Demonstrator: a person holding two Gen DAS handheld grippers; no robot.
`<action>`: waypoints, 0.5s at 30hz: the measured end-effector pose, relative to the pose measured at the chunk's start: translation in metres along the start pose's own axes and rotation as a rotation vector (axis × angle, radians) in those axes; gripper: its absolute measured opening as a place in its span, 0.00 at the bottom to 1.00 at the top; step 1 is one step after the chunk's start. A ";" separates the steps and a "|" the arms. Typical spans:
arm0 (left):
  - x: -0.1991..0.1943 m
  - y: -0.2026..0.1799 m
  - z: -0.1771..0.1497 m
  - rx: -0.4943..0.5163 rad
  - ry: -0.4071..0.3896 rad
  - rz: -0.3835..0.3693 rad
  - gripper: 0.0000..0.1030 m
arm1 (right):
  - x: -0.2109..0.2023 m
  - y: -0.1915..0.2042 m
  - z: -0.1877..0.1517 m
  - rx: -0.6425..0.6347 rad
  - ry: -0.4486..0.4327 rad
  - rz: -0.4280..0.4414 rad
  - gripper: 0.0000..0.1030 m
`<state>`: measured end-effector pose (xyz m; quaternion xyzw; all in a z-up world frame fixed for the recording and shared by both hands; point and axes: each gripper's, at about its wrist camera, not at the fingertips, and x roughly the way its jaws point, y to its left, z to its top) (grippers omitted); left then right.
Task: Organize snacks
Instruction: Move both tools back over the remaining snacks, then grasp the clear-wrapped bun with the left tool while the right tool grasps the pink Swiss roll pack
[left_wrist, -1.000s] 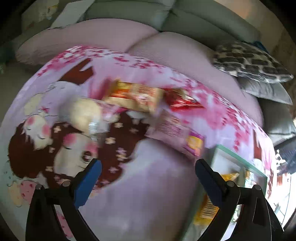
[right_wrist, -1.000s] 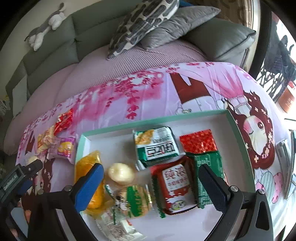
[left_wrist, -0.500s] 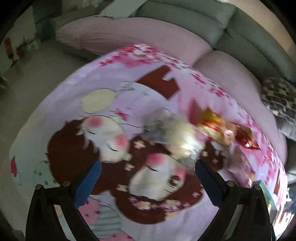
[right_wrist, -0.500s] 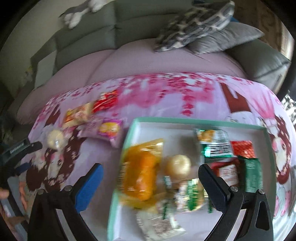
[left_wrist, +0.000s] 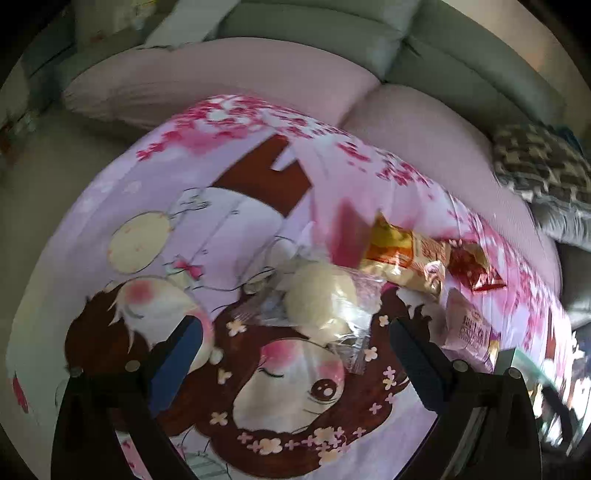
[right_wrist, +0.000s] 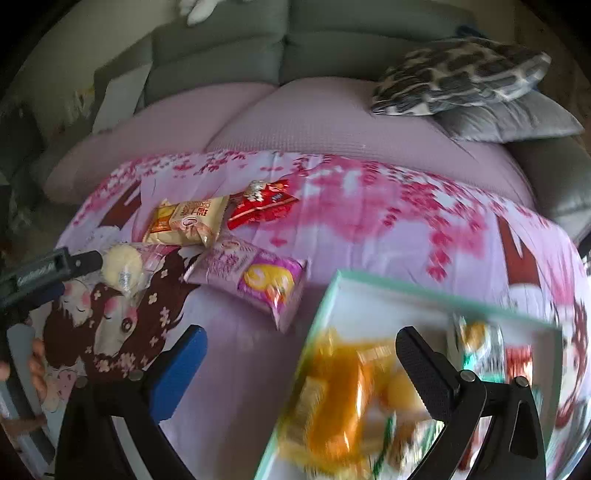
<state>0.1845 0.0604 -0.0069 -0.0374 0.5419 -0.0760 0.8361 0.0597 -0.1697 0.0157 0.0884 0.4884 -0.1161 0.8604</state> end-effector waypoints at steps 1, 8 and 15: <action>0.002 -0.002 0.000 0.015 -0.001 0.002 0.98 | 0.006 0.005 0.009 -0.023 0.010 0.005 1.00; 0.024 -0.004 0.005 0.047 0.038 -0.009 0.98 | 0.048 0.040 0.045 -0.242 0.116 0.017 1.00; 0.032 -0.007 0.013 0.065 0.046 -0.058 0.98 | 0.077 0.064 0.048 -0.404 0.174 -0.017 1.00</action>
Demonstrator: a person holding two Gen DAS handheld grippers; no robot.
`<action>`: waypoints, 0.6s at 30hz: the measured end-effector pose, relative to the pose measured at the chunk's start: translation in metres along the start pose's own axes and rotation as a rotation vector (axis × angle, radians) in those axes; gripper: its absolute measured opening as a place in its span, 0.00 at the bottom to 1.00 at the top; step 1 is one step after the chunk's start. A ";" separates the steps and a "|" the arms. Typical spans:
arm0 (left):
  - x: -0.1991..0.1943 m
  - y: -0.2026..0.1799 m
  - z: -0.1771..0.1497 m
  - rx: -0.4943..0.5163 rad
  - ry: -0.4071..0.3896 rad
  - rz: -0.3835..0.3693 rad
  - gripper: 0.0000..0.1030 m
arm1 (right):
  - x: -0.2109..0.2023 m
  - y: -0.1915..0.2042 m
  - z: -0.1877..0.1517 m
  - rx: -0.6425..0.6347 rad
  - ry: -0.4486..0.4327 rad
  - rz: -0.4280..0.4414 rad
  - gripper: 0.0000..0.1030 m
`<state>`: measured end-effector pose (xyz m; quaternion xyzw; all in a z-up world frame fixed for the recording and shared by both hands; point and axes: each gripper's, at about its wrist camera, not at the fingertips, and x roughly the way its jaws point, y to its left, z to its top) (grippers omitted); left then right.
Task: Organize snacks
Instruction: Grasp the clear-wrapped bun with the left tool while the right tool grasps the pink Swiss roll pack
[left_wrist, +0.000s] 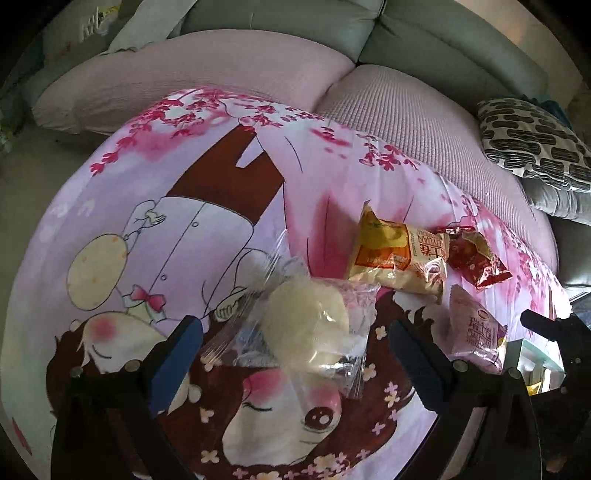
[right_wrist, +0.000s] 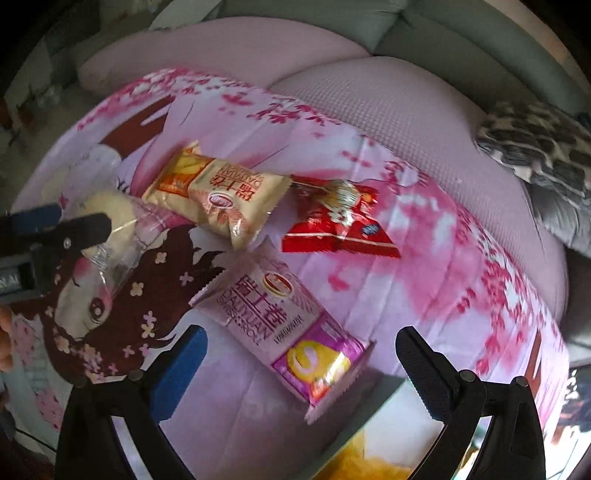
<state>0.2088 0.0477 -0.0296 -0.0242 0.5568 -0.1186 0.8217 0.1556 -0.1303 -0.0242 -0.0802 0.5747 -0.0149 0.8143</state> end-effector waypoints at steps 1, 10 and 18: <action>0.003 0.000 0.001 0.002 0.005 0.003 0.98 | 0.003 0.002 0.002 -0.013 0.005 -0.002 1.00; 0.016 -0.011 0.004 0.008 0.051 -0.001 0.97 | 0.021 0.019 0.014 -0.087 0.033 -0.006 0.90; 0.024 -0.018 -0.004 0.019 0.066 0.012 0.79 | 0.015 0.018 0.008 -0.007 0.033 0.036 0.46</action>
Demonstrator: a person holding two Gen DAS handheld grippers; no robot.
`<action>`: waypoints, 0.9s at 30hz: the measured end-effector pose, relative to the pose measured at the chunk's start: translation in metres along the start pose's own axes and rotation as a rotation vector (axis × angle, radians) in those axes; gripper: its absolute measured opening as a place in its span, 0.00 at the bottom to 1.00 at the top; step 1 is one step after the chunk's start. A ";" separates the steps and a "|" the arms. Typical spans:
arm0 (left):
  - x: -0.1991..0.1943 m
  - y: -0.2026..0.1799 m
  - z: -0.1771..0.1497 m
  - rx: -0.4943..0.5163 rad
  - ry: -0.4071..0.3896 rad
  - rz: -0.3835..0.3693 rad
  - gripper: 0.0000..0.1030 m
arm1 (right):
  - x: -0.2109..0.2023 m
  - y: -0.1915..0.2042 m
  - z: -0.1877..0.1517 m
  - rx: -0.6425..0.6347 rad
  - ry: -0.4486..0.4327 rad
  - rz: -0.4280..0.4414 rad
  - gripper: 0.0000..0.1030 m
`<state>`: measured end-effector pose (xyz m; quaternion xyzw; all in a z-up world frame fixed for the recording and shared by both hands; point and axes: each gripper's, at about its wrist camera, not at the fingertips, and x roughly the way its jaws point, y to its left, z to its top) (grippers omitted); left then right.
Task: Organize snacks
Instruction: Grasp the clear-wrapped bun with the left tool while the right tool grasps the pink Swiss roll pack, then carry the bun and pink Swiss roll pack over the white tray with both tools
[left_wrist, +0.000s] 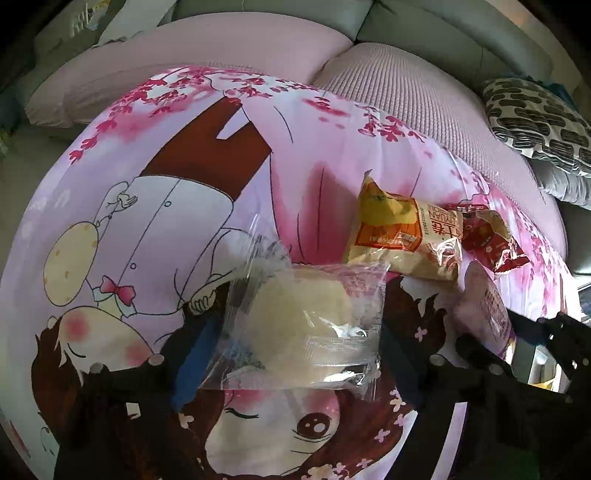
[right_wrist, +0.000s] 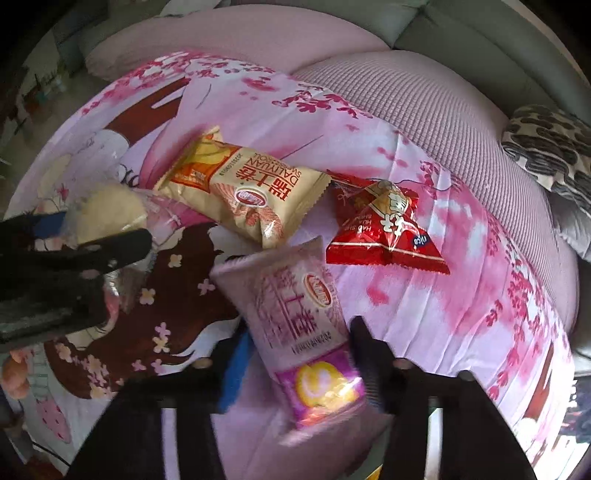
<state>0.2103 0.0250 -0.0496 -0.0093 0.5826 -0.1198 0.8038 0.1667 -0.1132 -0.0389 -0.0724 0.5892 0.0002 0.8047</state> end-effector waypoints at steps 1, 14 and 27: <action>0.000 -0.001 -0.001 0.000 -0.001 -0.004 0.75 | -0.001 0.000 0.000 0.011 -0.002 0.003 0.45; -0.022 0.007 -0.024 -0.055 0.008 -0.002 0.65 | -0.044 -0.003 -0.041 0.248 -0.116 0.135 0.40; -0.092 0.000 -0.046 -0.079 -0.131 -0.049 0.65 | -0.096 -0.004 -0.118 0.450 -0.228 0.107 0.40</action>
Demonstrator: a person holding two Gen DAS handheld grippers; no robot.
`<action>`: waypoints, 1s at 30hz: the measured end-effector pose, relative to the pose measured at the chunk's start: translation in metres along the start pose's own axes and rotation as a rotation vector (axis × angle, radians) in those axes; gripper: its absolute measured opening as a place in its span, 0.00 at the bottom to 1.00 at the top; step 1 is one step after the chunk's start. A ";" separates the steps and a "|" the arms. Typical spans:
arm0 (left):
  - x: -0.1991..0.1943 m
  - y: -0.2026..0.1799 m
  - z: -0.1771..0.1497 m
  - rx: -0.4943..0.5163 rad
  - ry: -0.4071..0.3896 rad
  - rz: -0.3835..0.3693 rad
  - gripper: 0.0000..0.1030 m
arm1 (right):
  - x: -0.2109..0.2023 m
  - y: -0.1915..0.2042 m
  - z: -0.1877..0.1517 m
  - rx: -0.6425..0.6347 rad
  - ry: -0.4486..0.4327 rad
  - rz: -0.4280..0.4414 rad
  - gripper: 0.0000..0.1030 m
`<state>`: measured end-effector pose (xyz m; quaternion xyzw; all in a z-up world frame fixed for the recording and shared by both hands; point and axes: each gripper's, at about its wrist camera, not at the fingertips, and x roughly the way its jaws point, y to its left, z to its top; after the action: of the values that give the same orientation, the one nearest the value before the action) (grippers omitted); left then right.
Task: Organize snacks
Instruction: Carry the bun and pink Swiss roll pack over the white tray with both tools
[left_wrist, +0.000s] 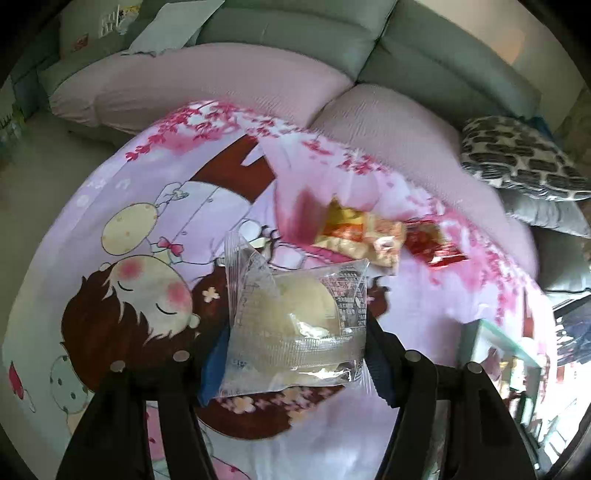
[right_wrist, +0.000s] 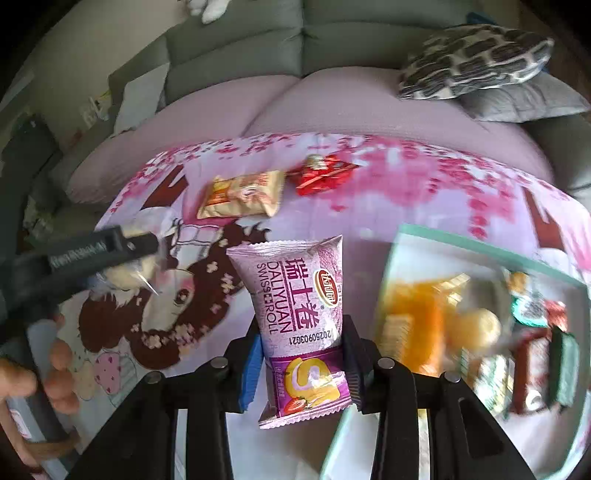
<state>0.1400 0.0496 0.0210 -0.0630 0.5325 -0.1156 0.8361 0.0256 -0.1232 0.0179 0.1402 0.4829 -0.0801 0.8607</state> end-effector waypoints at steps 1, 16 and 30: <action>-0.004 -0.001 -0.001 -0.001 -0.003 -0.011 0.65 | -0.006 -0.004 -0.004 0.014 -0.009 -0.002 0.40; -0.030 -0.077 -0.018 0.127 -0.030 -0.150 0.65 | -0.063 -0.109 -0.018 0.264 -0.117 -0.154 0.40; -0.034 -0.200 -0.089 0.457 0.064 -0.300 0.65 | -0.106 -0.206 -0.043 0.512 -0.174 -0.285 0.40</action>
<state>0.0202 -0.1327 0.0580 0.0527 0.5035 -0.3572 0.7849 -0.1209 -0.3048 0.0530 0.2759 0.3864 -0.3310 0.8155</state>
